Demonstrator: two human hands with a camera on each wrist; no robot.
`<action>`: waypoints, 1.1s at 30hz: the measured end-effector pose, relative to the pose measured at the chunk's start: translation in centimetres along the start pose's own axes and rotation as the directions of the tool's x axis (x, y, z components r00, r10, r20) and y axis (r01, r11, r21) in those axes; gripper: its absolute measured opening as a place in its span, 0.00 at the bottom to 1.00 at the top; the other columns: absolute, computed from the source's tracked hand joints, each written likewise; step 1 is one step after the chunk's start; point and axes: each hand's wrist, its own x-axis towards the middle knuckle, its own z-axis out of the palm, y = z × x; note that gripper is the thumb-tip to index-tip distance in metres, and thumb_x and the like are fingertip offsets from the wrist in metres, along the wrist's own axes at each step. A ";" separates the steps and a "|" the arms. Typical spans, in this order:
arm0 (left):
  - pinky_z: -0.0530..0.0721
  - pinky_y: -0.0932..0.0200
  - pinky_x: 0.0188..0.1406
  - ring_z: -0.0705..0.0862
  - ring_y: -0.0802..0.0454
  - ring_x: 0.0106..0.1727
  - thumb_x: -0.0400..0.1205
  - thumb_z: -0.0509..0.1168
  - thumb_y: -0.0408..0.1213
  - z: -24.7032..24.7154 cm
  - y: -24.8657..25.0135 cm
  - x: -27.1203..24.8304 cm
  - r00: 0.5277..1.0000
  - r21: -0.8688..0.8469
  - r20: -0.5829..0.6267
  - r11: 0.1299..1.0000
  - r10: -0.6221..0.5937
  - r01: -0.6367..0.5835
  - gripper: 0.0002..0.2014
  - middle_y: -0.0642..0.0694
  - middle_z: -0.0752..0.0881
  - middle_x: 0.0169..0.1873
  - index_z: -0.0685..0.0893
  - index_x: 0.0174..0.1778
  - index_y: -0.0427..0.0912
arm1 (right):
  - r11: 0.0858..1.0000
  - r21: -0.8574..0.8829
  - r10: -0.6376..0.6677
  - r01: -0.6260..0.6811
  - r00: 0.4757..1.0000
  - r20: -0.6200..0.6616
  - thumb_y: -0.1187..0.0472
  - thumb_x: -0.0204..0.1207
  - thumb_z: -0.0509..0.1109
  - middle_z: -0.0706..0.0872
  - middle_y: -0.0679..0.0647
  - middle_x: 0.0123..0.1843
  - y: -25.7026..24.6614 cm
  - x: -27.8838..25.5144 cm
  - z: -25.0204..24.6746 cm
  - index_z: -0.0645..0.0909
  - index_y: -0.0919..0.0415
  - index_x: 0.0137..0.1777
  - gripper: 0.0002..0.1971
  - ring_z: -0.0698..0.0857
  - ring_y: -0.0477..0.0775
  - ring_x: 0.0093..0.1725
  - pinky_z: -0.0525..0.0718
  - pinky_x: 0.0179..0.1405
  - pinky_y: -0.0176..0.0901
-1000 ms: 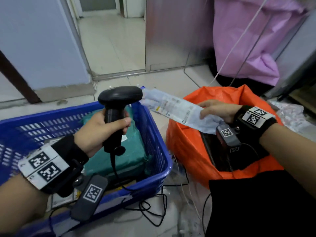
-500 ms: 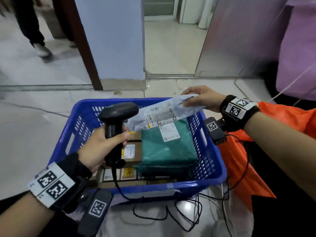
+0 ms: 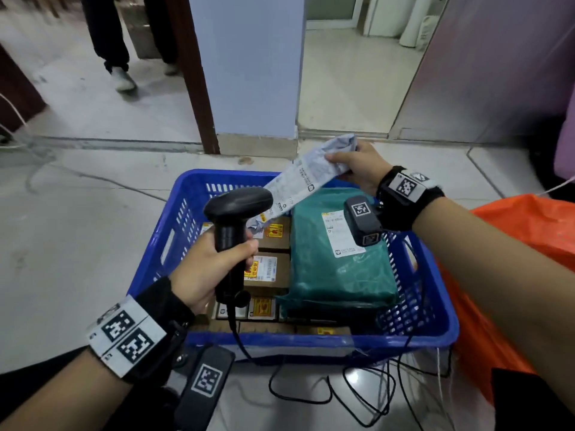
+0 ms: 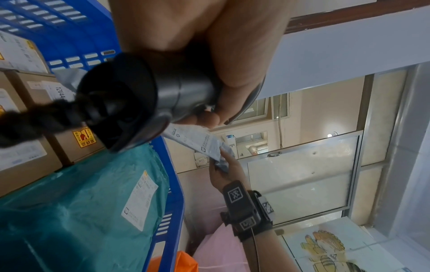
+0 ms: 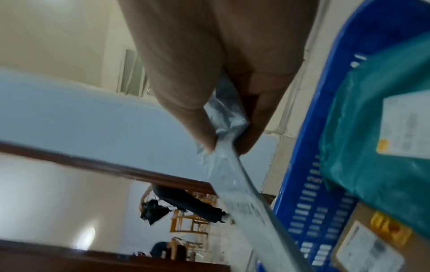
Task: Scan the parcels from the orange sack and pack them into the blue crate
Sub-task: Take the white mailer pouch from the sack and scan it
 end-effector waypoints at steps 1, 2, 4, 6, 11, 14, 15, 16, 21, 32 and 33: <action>0.81 0.57 0.41 0.80 0.53 0.35 0.81 0.66 0.28 -0.1 0.0 0.0 1.000 0.000 -0.009 1.000 0.004 -0.004 0.03 0.45 0.80 0.32 0.80 0.49 0.35 | 0.998 0.065 0.014 -0.010 0.999 -0.048 0.74 0.78 0.68 0.88 0.59 0.46 0.8 -0.3 -0.2 0.81 0.61 0.48 0.08 0.89 0.53 0.41 0.89 0.47 0.52; 0.81 0.58 0.41 0.80 0.53 0.35 0.81 0.66 0.28 -0.3 0.1 0.1 1.000 -0.002 -0.021 1.000 0.006 -0.006 0.04 0.46 0.80 0.31 0.80 0.50 0.34 | 0.990 0.139 0.048 -0.033 0.993 -0.106 0.74 0.78 0.68 0.87 0.58 0.45 1.7 -0.7 -0.3 0.80 0.61 0.48 0.07 0.88 0.53 0.40 0.89 0.44 0.53; 0.81 0.57 0.42 0.80 0.52 0.35 0.81 0.66 0.28 -0.4 0.0 0.2 0.999 -0.016 -0.037 1.000 -0.002 0.002 0.05 0.46 0.80 0.31 0.80 0.51 0.34 | 0.965 0.245 0.143 -0.093 0.970 -0.196 0.75 0.77 0.68 0.84 0.59 0.42 4.3 -2.2 -0.5 0.77 0.63 0.49 0.08 0.86 0.54 0.36 0.89 0.34 0.48; 0.81 0.54 0.45 0.80 0.52 0.36 0.81 0.67 0.29 -0.3 0.0 0.4 0.999 -0.030 -0.050 0.999 -0.018 0.017 0.04 0.45 0.81 0.33 0.80 0.50 0.36 | 0.946 0.287 0.212 -0.151 0.958 -0.195 0.78 0.76 0.66 0.82 0.62 0.41 7.1 -4.3 -0.1 0.74 0.63 0.44 0.10 0.85 0.56 0.34 0.86 0.27 0.43; 0.82 0.55 0.46 0.80 0.52 0.35 0.81 0.67 0.28 0.3 0.6 0.8 0.996 -0.036 -0.087 0.999 -0.033 0.030 0.02 0.46 0.80 0.31 0.81 0.47 0.38 | 0.888 0.373 0.356 -0.271 0.917 -0.181 0.86 0.72 0.58 0.74 0.66 0.49 12.5 -6.3 1.7 0.64 0.57 0.37 0.21 0.84 0.64 0.36 0.81 0.15 0.44; 0.81 0.53 0.49 0.81 0.53 0.35 0.80 0.67 0.29 0.6 0.7 0.9 0.996 -0.049 -0.083 0.998 -0.044 0.040 0.03 0.46 0.81 0.32 0.81 0.46 0.40 | 0.899 0.306 0.399 -0.312 0.872 -0.283 0.87 0.70 0.54 0.74 0.66 0.55 13.7 -6.7 1.7 0.68 0.54 0.44 0.23 0.80 0.67 0.46 0.81 0.18 0.44; 0.82 0.53 0.48 0.80 0.52 0.35 0.80 0.67 0.29 0.7 0.7 1.0 0.996 -0.049 -0.077 0.998 -0.049 0.045 0.03 0.46 0.80 0.32 0.81 0.46 0.41 | 0.903 0.282 0.405 -0.325 0.861 -0.306 0.86 0.69 0.53 0.76 0.66 0.56 13.8 -6.9 1.5 0.70 0.54 0.46 0.24 0.81 0.67 0.47 0.79 0.19 0.43; 0.82 0.54 0.47 0.80 0.52 0.35 0.80 0.67 0.29 0.9 0.6 1.0 0.996 -0.046 -0.069 0.998 -0.048 0.045 0.03 0.46 0.80 0.31 0.81 0.47 0.40 | 0.902 0.278 0.412 -0.330 0.851 -0.327 0.85 0.68 0.53 0.77 0.65 0.54 13.8 -7.3 1.2 0.71 0.56 0.49 0.23 0.81 0.66 0.45 0.77 0.19 0.41; 0.82 0.58 0.44 0.80 0.54 0.34 0.81 0.66 0.29 1.9 0.5 1.3 0.999 0.026 -0.039 0.999 -0.032 0.033 0.05 0.46 0.80 0.31 0.79 0.51 0.36 | 0.872 0.311 0.464 -0.378 0.840 -0.282 0.62 0.70 0.68 0.85 0.61 0.43 13.2 -9.2 -1.1 0.80 0.67 0.48 0.10 0.84 0.62 0.42 0.80 0.29 0.45; 0.82 0.58 0.42 0.81 0.54 0.34 0.81 0.67 0.29 2.8 0.2 2.0 0.998 0.006 -0.045 0.999 -0.040 0.041 0.04 0.48 0.81 0.30 0.80 0.51 0.36 | 0.887 0.126 0.442 -0.444 0.896 0.050 0.68 0.80 0.69 0.86 0.71 0.61 14.4 -9.4 0.8 0.78 0.74 0.65 0.16 0.88 0.64 0.49 0.89 0.50 0.55; 0.82 0.58 0.41 0.80 0.54 0.33 0.81 0.67 0.29 2.9 0.1 2.1 0.998 0.010 -0.048 0.999 -0.042 0.042 0.04 0.47 0.81 0.30 0.80 0.50 0.36 | 0.892 0.104 0.436 -0.439 0.898 0.052 0.69 0.78 0.71 0.86 0.71 0.60 14.7 -9.5 1.5 0.79 0.74 0.64 0.15 0.87 0.66 0.52 0.87 0.57 0.59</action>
